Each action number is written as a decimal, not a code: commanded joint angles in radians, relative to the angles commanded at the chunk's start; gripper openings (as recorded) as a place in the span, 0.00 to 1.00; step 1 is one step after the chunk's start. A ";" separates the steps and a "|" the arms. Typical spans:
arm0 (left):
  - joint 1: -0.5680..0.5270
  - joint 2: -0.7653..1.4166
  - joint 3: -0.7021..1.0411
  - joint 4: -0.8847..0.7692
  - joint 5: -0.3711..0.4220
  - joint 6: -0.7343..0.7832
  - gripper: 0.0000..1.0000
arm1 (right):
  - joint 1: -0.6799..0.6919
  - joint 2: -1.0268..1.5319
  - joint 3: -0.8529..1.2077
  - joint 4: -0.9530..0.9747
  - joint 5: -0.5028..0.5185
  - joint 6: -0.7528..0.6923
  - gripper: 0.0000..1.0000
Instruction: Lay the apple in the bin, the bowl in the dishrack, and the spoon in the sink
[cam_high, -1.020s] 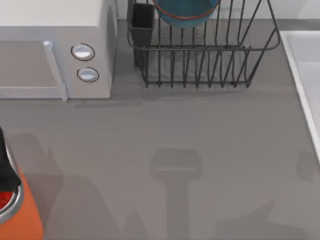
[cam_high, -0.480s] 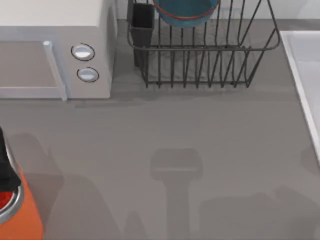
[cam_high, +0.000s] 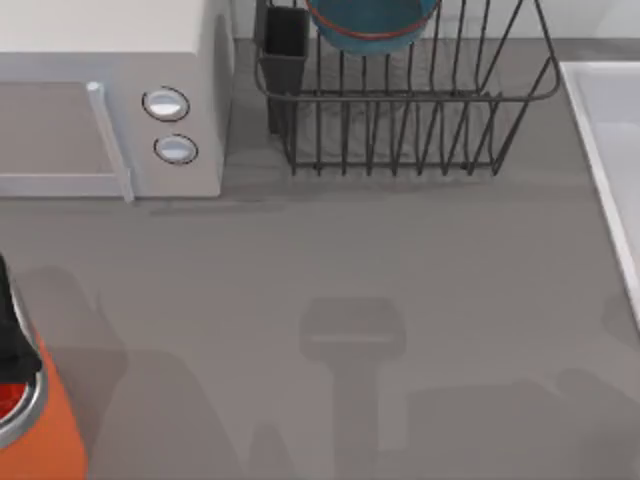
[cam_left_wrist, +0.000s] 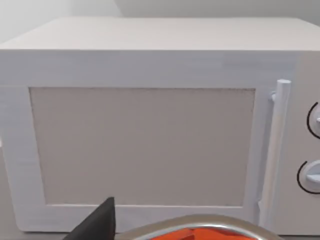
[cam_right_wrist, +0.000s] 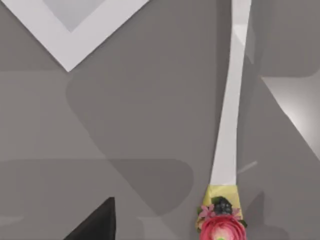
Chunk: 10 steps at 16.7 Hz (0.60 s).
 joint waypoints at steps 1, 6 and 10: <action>0.000 0.000 0.000 0.000 0.000 0.000 1.00 | 0.000 0.013 -0.013 0.023 0.000 0.001 1.00; 0.000 0.000 0.000 0.000 0.000 0.000 1.00 | 0.002 0.137 -0.132 0.279 0.000 0.007 1.00; 0.000 0.000 0.000 0.000 0.000 0.000 1.00 | 0.003 0.225 -0.221 0.450 0.000 0.010 1.00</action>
